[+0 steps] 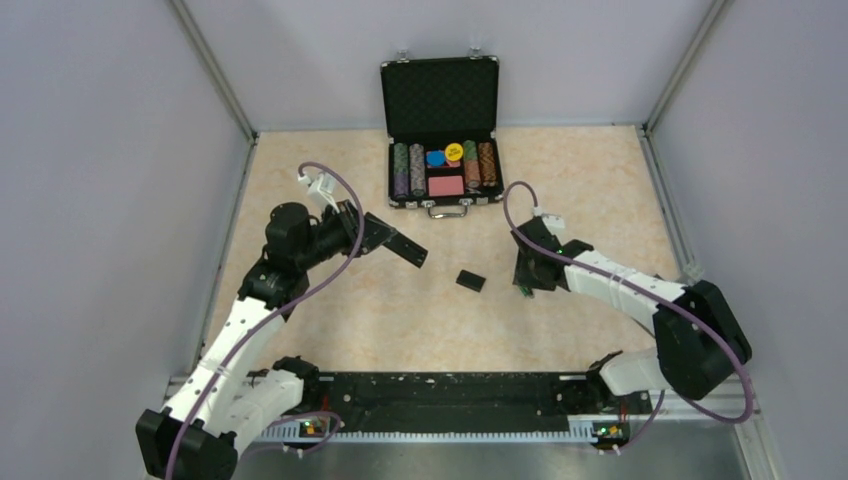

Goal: Load the batteries into the remote control
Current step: Pick up the battery from the center of the board.

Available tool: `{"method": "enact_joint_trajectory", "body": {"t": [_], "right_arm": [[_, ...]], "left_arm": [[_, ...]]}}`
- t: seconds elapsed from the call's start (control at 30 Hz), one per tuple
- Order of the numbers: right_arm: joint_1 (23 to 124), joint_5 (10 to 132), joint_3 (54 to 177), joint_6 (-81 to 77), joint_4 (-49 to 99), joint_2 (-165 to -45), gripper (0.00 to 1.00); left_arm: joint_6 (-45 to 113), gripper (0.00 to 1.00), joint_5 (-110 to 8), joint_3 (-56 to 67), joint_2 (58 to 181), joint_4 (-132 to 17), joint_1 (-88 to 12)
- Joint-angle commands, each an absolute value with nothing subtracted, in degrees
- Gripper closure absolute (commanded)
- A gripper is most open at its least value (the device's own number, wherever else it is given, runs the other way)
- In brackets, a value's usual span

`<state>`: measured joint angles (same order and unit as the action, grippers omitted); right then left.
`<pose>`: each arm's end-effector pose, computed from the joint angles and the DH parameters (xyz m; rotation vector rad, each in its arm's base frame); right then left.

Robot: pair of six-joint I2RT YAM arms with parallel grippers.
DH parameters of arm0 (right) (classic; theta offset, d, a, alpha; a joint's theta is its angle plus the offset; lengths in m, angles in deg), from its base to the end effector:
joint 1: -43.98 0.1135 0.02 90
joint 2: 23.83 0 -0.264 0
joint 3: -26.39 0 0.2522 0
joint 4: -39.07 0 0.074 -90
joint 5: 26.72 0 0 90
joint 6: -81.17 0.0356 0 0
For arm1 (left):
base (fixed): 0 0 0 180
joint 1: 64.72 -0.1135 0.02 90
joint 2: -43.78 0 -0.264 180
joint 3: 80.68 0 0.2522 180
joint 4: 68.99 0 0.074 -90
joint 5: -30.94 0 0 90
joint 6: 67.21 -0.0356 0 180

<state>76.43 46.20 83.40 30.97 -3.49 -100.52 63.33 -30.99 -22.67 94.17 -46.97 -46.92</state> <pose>0.2141 0.1237 0.1899 0.2608 2.5671 0.0629 0.1889 -0.0782 0.3241 -0.0135 1.9519 -1.1428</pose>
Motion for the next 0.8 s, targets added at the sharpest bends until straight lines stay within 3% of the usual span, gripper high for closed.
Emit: {"method": "enact_joint_trajectory", "body": {"t": [0.0,0.13,0.47,0.77], "right_arm": [[75.7,41.3,85.6,27.3,-5.1,-103.6,0.55],[75.5,42.5,84.8,25.9,-3.7,-105.9,0.56],[74.9,43.3,83.5,25.4,-1.5,-108.5,0.69],[74.6,43.5,83.4,26.9,-2.0,-102.9,0.60]], "left_arm": [[63.0,1.00,-29.6,-23.3,93.7,-48.8,-46.8],[63.2,1.00,-29.5,-23.6,94.1,-49.0,-46.8],[63.8,1.00,-29.0,-23.6,94.8,-49.6,-46.8],[63.8,1.00,-29.1,-23.4,94.5,-49.5,-46.8]]}}
